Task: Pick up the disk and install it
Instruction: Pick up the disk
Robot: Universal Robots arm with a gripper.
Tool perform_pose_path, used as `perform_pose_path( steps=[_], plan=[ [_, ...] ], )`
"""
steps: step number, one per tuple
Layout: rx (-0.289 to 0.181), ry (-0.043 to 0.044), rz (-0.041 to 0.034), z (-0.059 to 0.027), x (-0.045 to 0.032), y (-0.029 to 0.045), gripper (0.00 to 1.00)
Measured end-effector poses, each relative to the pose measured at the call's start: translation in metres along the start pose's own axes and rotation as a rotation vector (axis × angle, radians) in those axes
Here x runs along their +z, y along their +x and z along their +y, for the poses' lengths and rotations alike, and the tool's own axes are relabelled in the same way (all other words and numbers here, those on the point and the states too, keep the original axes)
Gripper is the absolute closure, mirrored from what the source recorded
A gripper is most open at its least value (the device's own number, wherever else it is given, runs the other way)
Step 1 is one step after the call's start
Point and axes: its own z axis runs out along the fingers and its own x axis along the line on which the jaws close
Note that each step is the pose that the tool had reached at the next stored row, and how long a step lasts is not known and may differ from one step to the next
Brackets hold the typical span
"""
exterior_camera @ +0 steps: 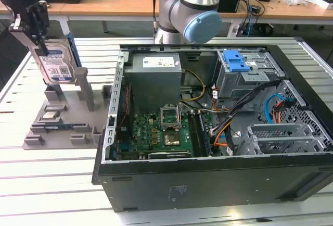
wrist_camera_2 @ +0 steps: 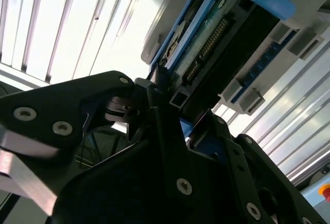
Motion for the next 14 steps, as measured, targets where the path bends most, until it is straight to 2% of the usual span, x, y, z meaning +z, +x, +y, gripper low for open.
perform_pose_path(
  steps=[4, 10, 14],
  plan=[
    [0.0, -0.0001, 0.0, 0.0002, -0.009, -0.0007, 0.63],
    [0.0, -0.0001, 0.0, 0.0008, -0.0311, -0.002, 0.63],
    [0.0, -0.0001, 0.0, 0.0011, -0.0404, -0.0024, 0.63]
  ],
)
